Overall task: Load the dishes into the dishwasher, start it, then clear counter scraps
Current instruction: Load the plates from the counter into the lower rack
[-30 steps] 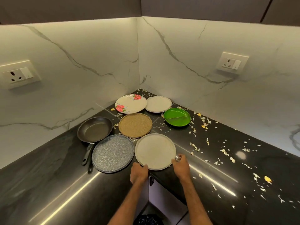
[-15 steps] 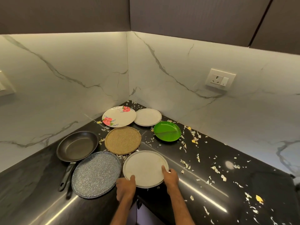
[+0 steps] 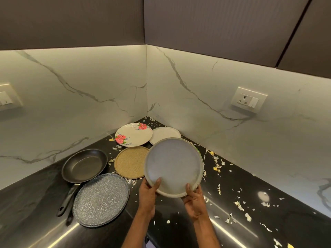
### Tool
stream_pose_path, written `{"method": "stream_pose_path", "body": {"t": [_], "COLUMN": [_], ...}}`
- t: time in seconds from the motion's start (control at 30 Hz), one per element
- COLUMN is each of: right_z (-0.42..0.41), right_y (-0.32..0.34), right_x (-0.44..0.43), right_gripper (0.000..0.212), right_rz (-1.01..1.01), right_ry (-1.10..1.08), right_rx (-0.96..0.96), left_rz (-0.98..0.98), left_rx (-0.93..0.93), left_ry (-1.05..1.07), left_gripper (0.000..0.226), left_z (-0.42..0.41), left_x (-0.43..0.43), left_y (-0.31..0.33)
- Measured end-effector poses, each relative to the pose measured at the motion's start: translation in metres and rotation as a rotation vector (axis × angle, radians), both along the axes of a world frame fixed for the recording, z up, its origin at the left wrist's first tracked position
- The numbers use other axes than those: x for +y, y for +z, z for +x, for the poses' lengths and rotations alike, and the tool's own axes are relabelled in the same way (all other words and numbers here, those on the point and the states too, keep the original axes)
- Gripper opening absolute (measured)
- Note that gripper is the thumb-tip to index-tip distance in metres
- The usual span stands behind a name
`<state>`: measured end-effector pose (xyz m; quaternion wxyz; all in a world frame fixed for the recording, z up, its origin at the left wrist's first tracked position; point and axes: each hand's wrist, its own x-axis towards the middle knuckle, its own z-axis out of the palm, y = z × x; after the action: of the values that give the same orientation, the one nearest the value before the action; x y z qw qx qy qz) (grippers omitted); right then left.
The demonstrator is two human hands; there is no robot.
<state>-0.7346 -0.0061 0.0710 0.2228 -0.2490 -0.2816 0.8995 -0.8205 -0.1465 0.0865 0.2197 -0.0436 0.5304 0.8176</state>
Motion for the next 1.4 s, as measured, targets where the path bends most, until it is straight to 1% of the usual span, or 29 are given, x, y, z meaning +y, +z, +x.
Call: {"method": "stream_pose_path", "body": {"t": [0.07, 0.13, 0.17, 0.2, 0.27, 0.33, 0.37, 0.43, 0.47, 0.5, 0.53, 0.6, 0.67, 0.73, 0.83, 0.9, 0.97, 1.0, 1.07, 1.1, 1.17, 1.2, 1.27, 1.3, 1.37, 1.4], "right_z": [0.004, 0.016, 0.023, 0.03, 0.045, 0.061, 0.068, 0.085, 0.089, 0.094, 0.098, 0.107, 0.118, 0.136, 0.181, 0.223, 0.267, 0.283, 0.315, 0.329, 0.352, 0.366, 0.39, 0.402, 0.426, 0.439], "right_y": [0.003, 0.008, 0.01, 0.011, 0.012, 0.019, 0.022, 0.025, 0.024, 0.025, 0.024, 0.026, 0.029, 0.034, 0.045, 0.042, 0.038, 0.032, 0.02, 0.02, 0.02, 0.019, 0.019, 0.018, 0.014, 0.01], "right_x": [0.0, 0.008, 0.014, 0.022, 0.038, 0.043, 0.042, 0.038, 0.037, 0.035, 0.032, 0.021, 0.007, -0.007, -0.028, -0.046, -0.07, -0.079, -0.101, -0.112, -0.126, -0.132, -0.14, -0.142, -0.143, -0.144], "right_gripper": [0.056, 0.081, 0.084, 0.077, 0.053, 0.044, 0.045, 0.054, 0.052, 0.045, 0.038, 0.032, 0.03, 0.033, 0.031, 0.039, 0.048, 0.049, 0.044, 0.039, 0.032, 0.03, 0.03, 0.031, 0.031, 0.029], "right_rz": [0.014, 0.106, 0.164, 0.216, 0.261, 0.289, 0.302, 0.291, 0.273, 0.248, 0.218, 0.138, 0.048, 0.01, 0.068, 0.14, 0.192, 0.195, 0.152, 0.131, 0.123, 0.123, 0.114, 0.105, 0.102, 0.113], "right_ry": [0.024, 0.068, 0.08, 0.081, 0.061, 0.064, 0.073, 0.028, -0.011, -0.064, -0.149, -0.328, -0.497, -0.6, -0.632, -0.646, -0.675, -0.687, -0.75, -0.785, -0.843, -0.871, -0.92, -0.937, -0.954, -0.958], "right_rx": [0.01, -0.086, -0.144, -0.187, -0.216, -0.205, -0.195, -0.192, -0.2, -0.202, -0.193, -0.153, -0.082, -0.066, -0.138, -0.245, -0.305, -0.328, -0.38, -0.385, -0.419, -0.436, -0.431, -0.427, -0.445, -0.465], "left_rz": [0.027, 0.053, 0.057, 0.065, 0.045, 0.002, -0.029, -0.071, -0.076, -0.081, -0.083, -0.073, -0.068, -0.059, -0.052, -0.033, -0.003, 0.006, 0.018, 0.027, 0.016, -0.005, -0.016, -0.014, -0.057, -0.107], "left_rx": [-0.026, -0.062, -0.08, -0.095, -0.107, -0.084, -0.067, -0.047, -0.048, -0.049, -0.05, -0.051, -0.034, -0.006, 0.025, 0.015, -0.003, -0.002, -0.016, -0.022, -0.057, -0.069, -0.06, -0.049, -0.047, -0.016], "left_ry": [-0.009, 0.042, 0.068, 0.088, 0.104, 0.067, 0.022, -0.078, -0.101, -0.138, -0.197, -0.331, -0.476, -0.59, -0.658, -0.732, -0.83, -0.872, -0.971, -1.003, -0.997, -0.974, -0.894, -0.832, -0.716, -0.692], "left_gripper": [0.052, 0.052, 0.05, 0.045, 0.033, 0.034, 0.038, 0.042, 0.043, 0.044, 0.046, 0.046, 0.047, 0.047, 0.036, 0.033, 0.037, 0.041, 0.053, 0.055, 0.052, 0.055, 0.06, 0.058, 0.039, 0.029], "left_z": [0.008, 0.016, 0.019, 0.021, 0.024, 0.025, 0.026, 0.034, 0.038, 0.042, 0.045, 0.053, 0.069, 0.093, 0.126, 0.14, 0.156, 0.161, 0.184, 0.198, 0.224, 0.238, 0.258, 0.265, 0.276, 0.281], "left_x": [0.011, 0.018, 0.019, 0.02, 0.018, 0.013, 0.011, 0.011, 0.012, 0.014, 0.017, 0.023, 0.032, 0.041, 0.039, 0.032, 0.028, 0.028, 0.028, 0.025, 0.021, 0.02, 0.017, 0.017, 0.016, 0.016], "left_y": [-0.001, -0.002, -0.001, -0.002, -0.002, -0.003, -0.004, -0.004, -0.004, -0.002, 0.001, 0.003, 0.009, 0.012, 0.007, 0.004, 0.002, 0.003, 0.006, 0.008, 0.013, 0.015, 0.018, 0.018, 0.014, 0.011]}}
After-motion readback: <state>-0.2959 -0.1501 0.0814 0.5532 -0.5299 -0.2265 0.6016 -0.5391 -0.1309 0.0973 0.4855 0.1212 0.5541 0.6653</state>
